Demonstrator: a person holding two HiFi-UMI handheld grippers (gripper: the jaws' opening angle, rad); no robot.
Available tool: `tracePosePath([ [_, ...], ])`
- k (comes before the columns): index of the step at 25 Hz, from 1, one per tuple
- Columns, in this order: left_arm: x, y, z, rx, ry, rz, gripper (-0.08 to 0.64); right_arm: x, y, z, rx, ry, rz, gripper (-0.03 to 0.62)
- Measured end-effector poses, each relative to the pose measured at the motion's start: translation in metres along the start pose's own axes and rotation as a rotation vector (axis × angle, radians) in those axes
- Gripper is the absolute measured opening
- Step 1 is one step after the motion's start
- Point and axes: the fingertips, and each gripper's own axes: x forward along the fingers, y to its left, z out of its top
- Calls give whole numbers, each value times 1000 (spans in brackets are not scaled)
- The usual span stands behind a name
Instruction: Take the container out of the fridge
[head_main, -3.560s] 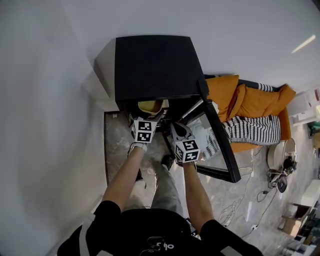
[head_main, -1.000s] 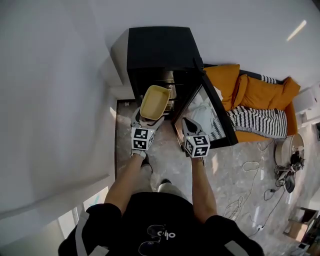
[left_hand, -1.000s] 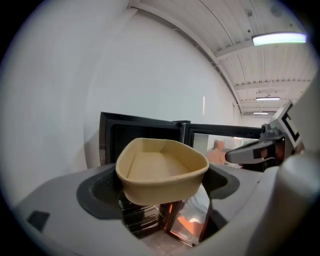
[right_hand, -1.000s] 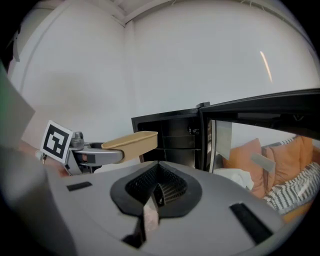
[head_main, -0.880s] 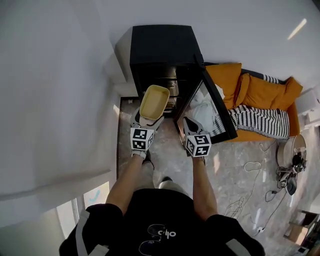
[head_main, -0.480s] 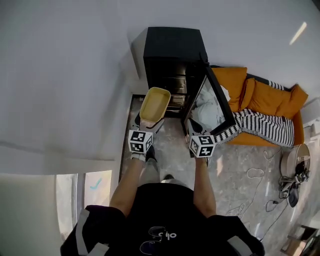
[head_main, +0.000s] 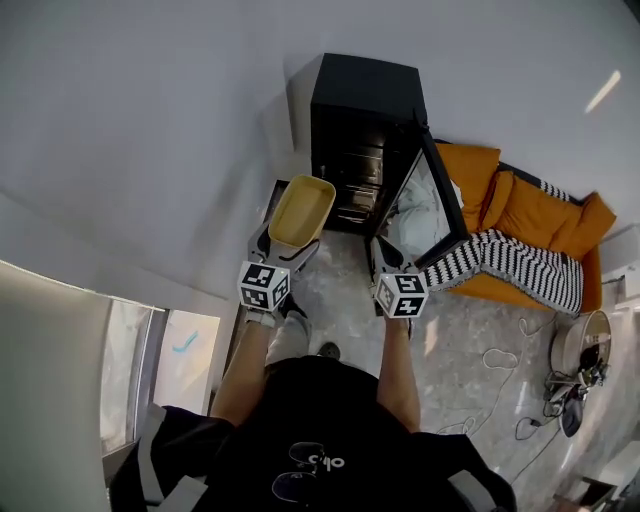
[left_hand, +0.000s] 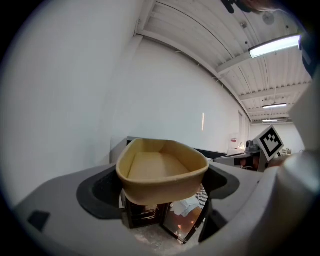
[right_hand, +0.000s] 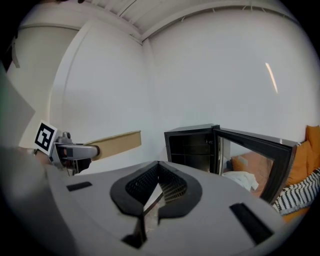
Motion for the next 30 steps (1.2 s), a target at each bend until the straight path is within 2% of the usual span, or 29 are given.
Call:
tracePosePath([
  [6, -24, 5, 11, 4, -18, 3, 491, -13, 11, 3, -37, 2, 10, 8],
  [19, -21, 23, 23, 29, -4, -60, 491, 4, 24, 19, -42, -17, -5, 8],
  [30, -23, 25, 13, 40, 20, -76, 489, 8, 41, 10, -51, -10, 16, 8],
])
